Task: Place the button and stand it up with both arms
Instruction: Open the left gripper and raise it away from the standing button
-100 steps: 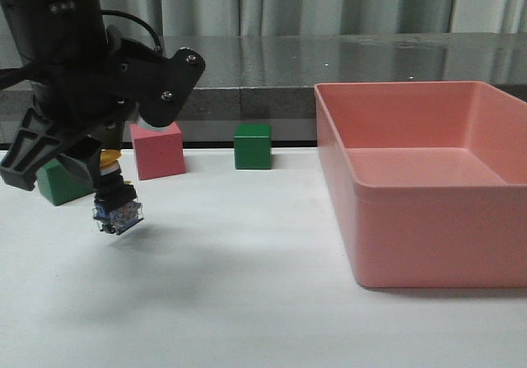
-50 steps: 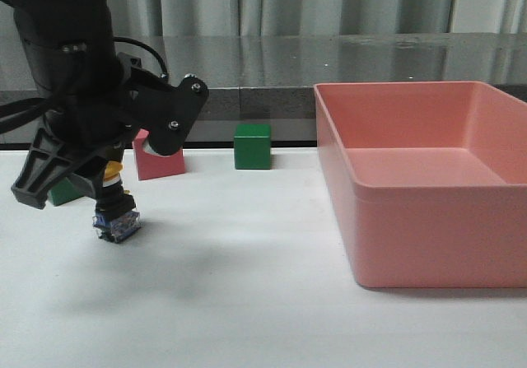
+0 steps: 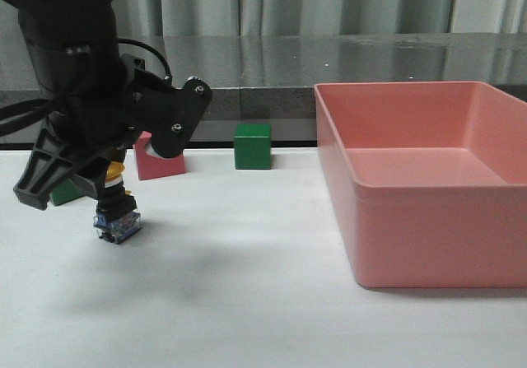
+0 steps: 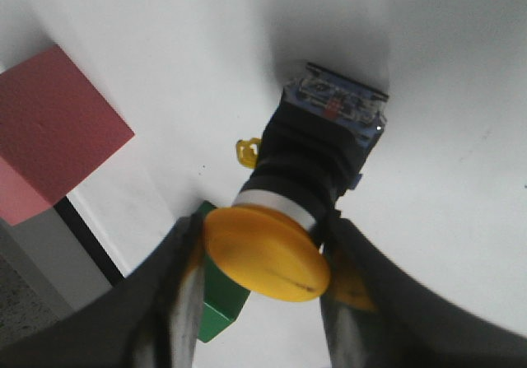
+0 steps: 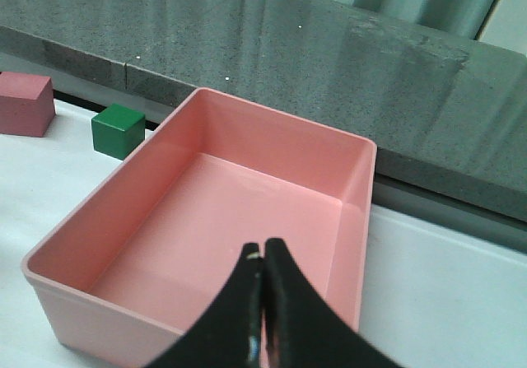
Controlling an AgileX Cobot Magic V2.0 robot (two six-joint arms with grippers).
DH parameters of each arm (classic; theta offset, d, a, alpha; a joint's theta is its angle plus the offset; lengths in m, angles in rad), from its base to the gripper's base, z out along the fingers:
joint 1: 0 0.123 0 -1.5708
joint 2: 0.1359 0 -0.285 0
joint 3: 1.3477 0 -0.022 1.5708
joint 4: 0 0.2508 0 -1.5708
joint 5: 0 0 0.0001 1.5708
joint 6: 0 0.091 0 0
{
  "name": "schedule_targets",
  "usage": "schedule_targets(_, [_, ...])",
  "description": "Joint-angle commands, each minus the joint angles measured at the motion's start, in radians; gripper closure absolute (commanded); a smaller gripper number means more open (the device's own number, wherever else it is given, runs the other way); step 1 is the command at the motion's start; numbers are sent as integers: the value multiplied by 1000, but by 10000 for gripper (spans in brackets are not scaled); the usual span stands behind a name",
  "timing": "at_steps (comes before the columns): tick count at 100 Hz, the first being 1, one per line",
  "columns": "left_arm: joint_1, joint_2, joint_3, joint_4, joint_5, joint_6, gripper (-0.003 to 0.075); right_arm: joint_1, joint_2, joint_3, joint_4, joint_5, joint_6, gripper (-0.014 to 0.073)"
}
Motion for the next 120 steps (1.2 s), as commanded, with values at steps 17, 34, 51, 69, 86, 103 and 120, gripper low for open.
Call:
schedule_targets(17, [-12, -33, -24, -7, -1, -14, 720, -5, 4, -24, 12, -77, 0, 655])
schedule_targets(34, [-12, -33, -24, -9, -3, -15, 540, -5, 4, -24, 12, -77, 0, 655])
schedule_targets(51, [-12, -33, -24, -6, -11, -61, 267, -5, 4, -24, 12, -77, 0, 655])
schedule_targets(69, [-12, -35, -24, 0, 16, -64, 195, -5, 3, -24, 12, -77, 0, 655])
schedule_targets(86, [-12, -60, -25, 4, 39, -68, 195, -5, 2, -24, 12, -76, 0, 655])
schedule_targets(103, [-3, -113, -25, 18, 119, -71, 195, -5, 2, -24, 12, -76, 0, 655])
schedule_targets(120, [38, -198, -26, 120, 199, -255, 232, -5, 2, -24, 12, -76, 0, 655])
